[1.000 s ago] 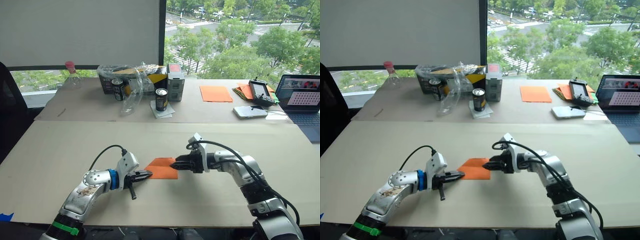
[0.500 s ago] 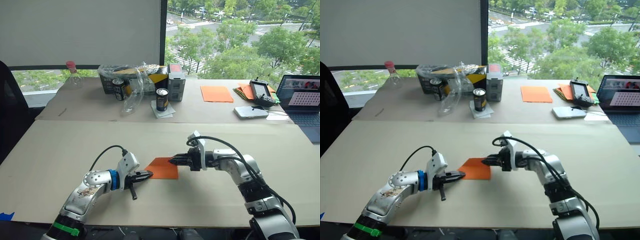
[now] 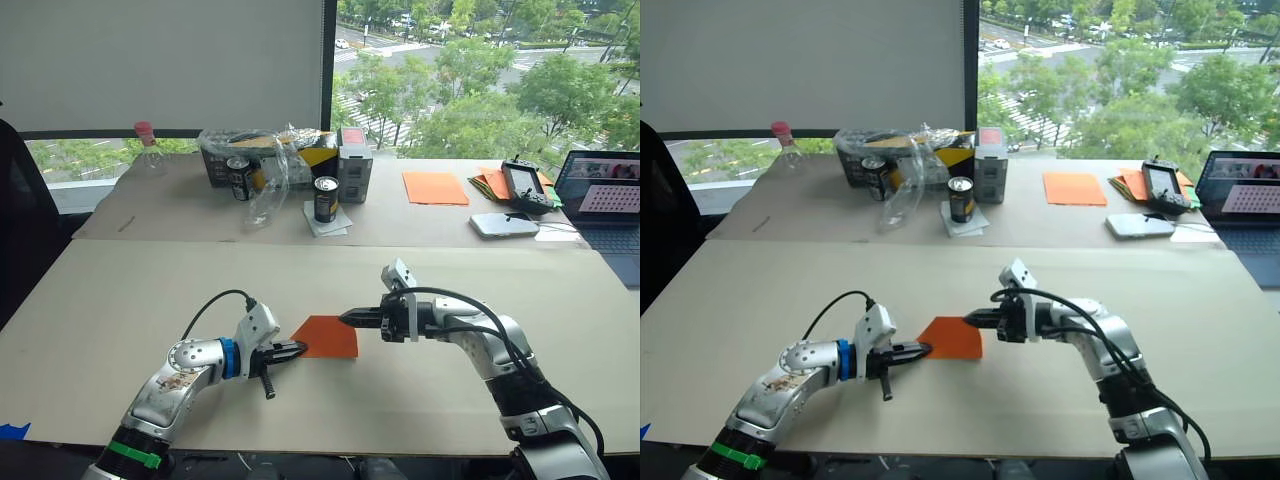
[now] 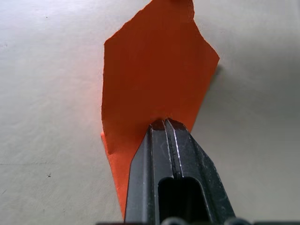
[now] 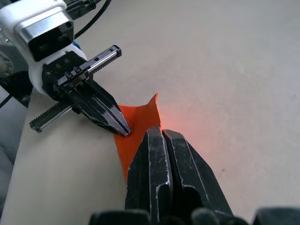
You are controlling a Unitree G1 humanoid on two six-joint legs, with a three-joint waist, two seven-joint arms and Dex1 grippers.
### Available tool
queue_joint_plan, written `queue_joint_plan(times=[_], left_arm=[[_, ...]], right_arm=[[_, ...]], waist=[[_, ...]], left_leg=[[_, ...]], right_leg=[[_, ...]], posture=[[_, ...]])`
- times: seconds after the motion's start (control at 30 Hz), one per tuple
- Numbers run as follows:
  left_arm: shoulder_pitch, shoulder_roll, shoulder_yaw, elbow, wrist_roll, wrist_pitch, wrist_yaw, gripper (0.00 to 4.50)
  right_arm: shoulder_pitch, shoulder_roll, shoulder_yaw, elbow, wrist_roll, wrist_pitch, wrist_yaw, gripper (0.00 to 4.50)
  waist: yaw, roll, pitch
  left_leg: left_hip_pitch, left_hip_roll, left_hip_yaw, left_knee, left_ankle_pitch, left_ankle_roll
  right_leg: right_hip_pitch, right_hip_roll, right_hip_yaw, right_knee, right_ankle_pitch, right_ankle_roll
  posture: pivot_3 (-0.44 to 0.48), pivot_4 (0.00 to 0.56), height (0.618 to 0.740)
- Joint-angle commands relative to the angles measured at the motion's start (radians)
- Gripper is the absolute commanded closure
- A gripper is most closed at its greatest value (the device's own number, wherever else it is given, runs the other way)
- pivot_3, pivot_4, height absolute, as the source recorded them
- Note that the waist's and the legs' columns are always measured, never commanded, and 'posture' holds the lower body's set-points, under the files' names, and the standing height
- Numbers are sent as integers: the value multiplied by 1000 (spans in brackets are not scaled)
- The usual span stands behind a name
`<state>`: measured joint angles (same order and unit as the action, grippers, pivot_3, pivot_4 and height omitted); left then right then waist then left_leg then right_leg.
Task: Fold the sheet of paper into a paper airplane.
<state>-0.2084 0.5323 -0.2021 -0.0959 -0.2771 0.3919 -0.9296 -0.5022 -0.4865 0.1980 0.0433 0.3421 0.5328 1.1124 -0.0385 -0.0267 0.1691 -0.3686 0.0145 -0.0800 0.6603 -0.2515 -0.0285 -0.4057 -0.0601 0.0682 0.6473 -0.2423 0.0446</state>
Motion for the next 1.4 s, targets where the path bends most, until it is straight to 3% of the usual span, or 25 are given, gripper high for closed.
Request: queue_joint_plan(times=[0.03, 0.43, 0.83, 1.1, 1.4], left_arm=[[21, 14, -27, 37, 17, 36, -13, 4500], [18, 30, -15, 43, 16, 36, -34, 4500], [1, 28, 40, 32, -30, 59, -36, 4500], [-30, 3, 271, 34, -257, 147, -36, 4500], [-99, -71, 194, 14, -242, 172, 17, 4500]], right_arm=[[27, -47, 40, -34, -92, -244, 53, 4460], [93, -59, 138, 61, -299, -645, 19, 4460], [92, -51, 157, 118, -365, -681, -28, 4460], [97, -47, 183, 151, -407, -675, -64, 4460], [95, -45, 196, 154, -427, -669, -91, 4460]], waist=[[0, 0, 0], [-3, 0, 0], [-4, 0, 0], [-5, 0, 0], [-9, -1, 0]], left_leg=[[0, 0, 0, 0, 0, 0], [0, 0, 0, 0, 0, 0], [1, 0, 0, 0, 0, 0], [2, 1, 0, 0, 0, 0], [4, 1, 0, 0, 0, 0]], right_leg=[[0, 0, 0, 0, 0, 0], [0, 0, 0, 0, 0, 0], [1, 0, 0, 0, 0, 0], [1, 1, 0, 0, 0, 0], [3, 1, 0, 0, 1, -1]], posture=[[0, 150, 730], [0, 150, 730], [0, 150, 730], [0, 150, 730], [0, 150, 730]])
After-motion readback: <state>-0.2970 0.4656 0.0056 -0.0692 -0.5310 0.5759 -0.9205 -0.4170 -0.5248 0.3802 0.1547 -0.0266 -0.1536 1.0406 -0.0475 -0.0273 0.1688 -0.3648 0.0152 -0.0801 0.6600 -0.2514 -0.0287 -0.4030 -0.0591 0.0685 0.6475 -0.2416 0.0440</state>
